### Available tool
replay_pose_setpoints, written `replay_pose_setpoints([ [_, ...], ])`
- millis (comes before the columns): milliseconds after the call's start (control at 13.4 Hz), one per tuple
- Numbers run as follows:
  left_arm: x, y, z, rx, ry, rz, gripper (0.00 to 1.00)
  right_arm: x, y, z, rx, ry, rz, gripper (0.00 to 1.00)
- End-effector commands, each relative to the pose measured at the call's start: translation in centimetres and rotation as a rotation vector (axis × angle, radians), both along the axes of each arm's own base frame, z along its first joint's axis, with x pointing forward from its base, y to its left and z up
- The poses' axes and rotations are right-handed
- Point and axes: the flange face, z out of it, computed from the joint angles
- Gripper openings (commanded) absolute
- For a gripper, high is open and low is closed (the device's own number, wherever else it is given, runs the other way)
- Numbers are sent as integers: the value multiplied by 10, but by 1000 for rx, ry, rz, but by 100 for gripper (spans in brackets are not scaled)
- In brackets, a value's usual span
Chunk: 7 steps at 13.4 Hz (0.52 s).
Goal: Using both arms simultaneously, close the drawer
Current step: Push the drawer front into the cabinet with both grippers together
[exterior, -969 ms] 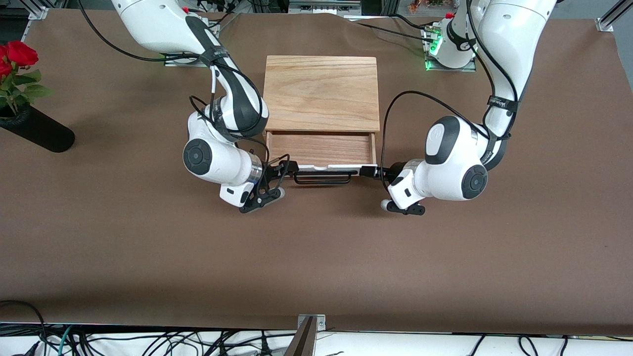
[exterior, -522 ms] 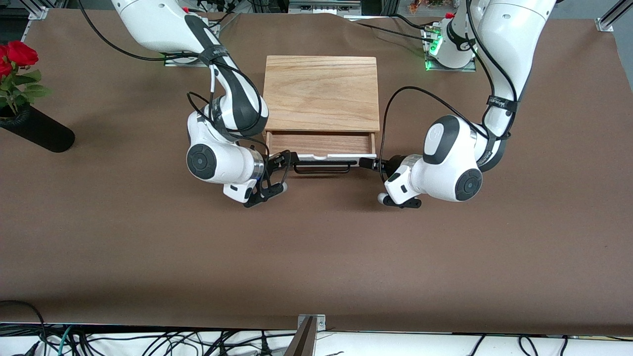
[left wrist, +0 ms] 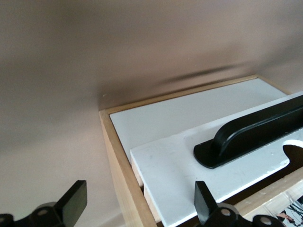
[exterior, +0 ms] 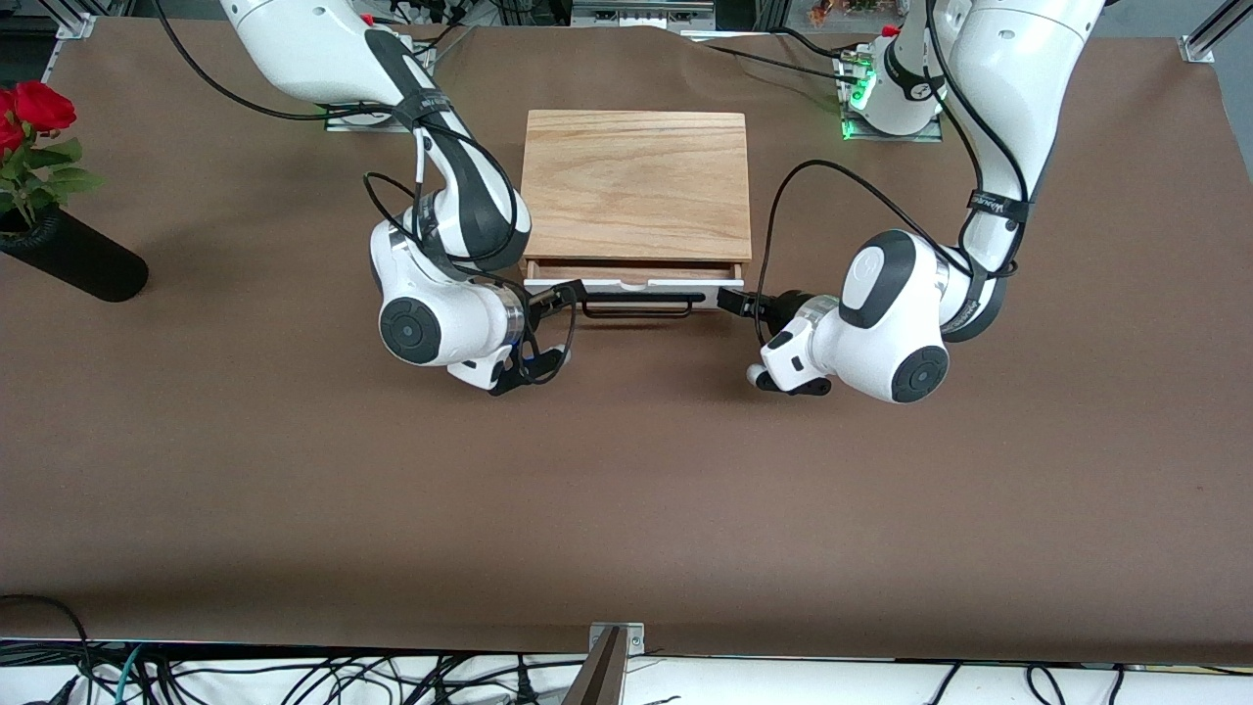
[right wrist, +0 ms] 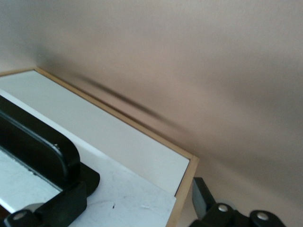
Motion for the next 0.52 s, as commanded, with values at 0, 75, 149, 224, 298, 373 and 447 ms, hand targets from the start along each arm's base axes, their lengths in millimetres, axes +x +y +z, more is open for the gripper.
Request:
replay_pose_setpoints([
  [0,-7,3,-5,-20,50,-11,100,-9,5,-4,-27,45,-1,100],
  [75,-7,4,-7,-19,55,-11,100,-13,10,-4,-32,49,0,100],
  [149,-8,4,-7,-19,61,-14,100,-13,11,-4,-33,48,0,100],
  [224,-9,4,-8,-18,68,-15,100,-13,11,-5,-34,49,2,100],
  [298,-10,4,-8,-17,76,-19,100,-14,12,-4,-34,49,4,100],
  [373,-11,4,-8,-17,84,-24,100,-16,13,-6,-36,52,7,100],
  [447,-12,4,-9,-17,89,-25,100,-18,16,-6,-36,53,13,100],
])
